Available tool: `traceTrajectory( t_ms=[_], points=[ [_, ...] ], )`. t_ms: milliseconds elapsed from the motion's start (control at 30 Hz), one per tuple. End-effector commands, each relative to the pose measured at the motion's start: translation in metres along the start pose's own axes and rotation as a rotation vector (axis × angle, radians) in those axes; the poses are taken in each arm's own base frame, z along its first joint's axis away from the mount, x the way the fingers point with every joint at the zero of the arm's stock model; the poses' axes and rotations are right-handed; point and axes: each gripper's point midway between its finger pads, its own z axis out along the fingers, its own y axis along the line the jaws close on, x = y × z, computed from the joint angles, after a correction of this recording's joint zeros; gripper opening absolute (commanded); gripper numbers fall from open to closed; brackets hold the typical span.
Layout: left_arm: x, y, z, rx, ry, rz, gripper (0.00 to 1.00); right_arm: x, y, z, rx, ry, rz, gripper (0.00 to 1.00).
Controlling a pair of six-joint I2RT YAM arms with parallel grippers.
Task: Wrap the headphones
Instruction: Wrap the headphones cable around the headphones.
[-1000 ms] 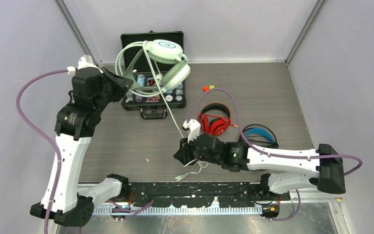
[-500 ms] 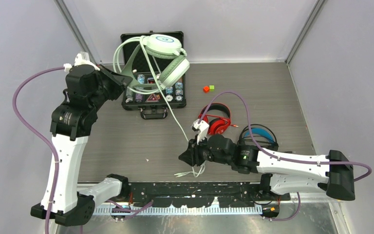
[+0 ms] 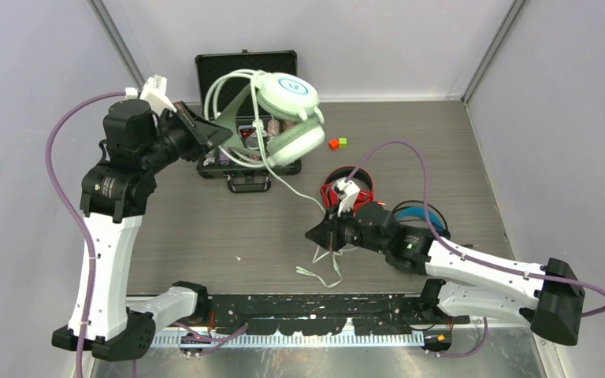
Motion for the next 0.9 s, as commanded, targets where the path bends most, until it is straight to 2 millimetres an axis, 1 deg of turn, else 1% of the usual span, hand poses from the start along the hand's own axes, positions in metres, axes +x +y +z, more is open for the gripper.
traceTrajectory(
  t_ms=[0, 133, 233, 300, 400, 467, 533, 667, 733, 800, 867],
  points=[
    [0.023, -0.051, -0.023, 0.322, 0.147, 0.19, 0.0, -0.029, -0.001, -0.005, -0.058, -0.072, 0.074, 0.14],
    [0.054, -0.058, -0.03, 0.48, 0.303, 0.288, 0.0, -0.049, -0.011, -0.009, -0.039, -0.124, 0.102, 0.17],
    [0.075, -0.061, -0.039, 0.613, 0.391, 0.335, 0.0, -0.062, -0.012, -0.012, -0.047, -0.163, 0.121, 0.17],
    [0.086, -0.055, -0.04, 0.663, 0.424, 0.38, 0.0, -0.069, -0.008, -0.016, -0.066, -0.174, 0.128, 0.16],
    [0.095, -0.032, -0.034, 0.601, 0.417, 0.472, 0.0, -0.074, 0.001, -0.024, -0.102, -0.162, 0.12, 0.15],
    [0.099, -0.018, -0.031, 0.594, 0.386, 0.587, 0.0, -0.079, 0.008, -0.032, -0.118, -0.147, 0.109, 0.15],
    [0.102, -0.012, -0.03, 0.617, 0.354, 0.675, 0.0, -0.082, 0.014, -0.041, -0.125, -0.129, 0.099, 0.15],
    [0.108, -0.008, -0.029, 0.7, 0.303, 0.815, 0.0, -0.089, 0.032, -0.054, -0.188, -0.11, 0.108, 0.15],
    [0.114, -0.006, -0.026, 0.729, 0.316, 0.87, 0.0, -0.086, 0.04, -0.056, -0.224, -0.062, 0.129, 0.14],
    [0.117, 0.0, -0.019, 0.701, 0.326, 0.917, 0.0, -0.083, 0.047, -0.058, -0.249, -0.023, 0.159, 0.13],
    [0.124, 0.006, -0.016, 0.697, 0.36, 0.959, 0.0, -0.082, 0.052, -0.061, -0.272, -0.009, 0.185, 0.13]
  ],
)
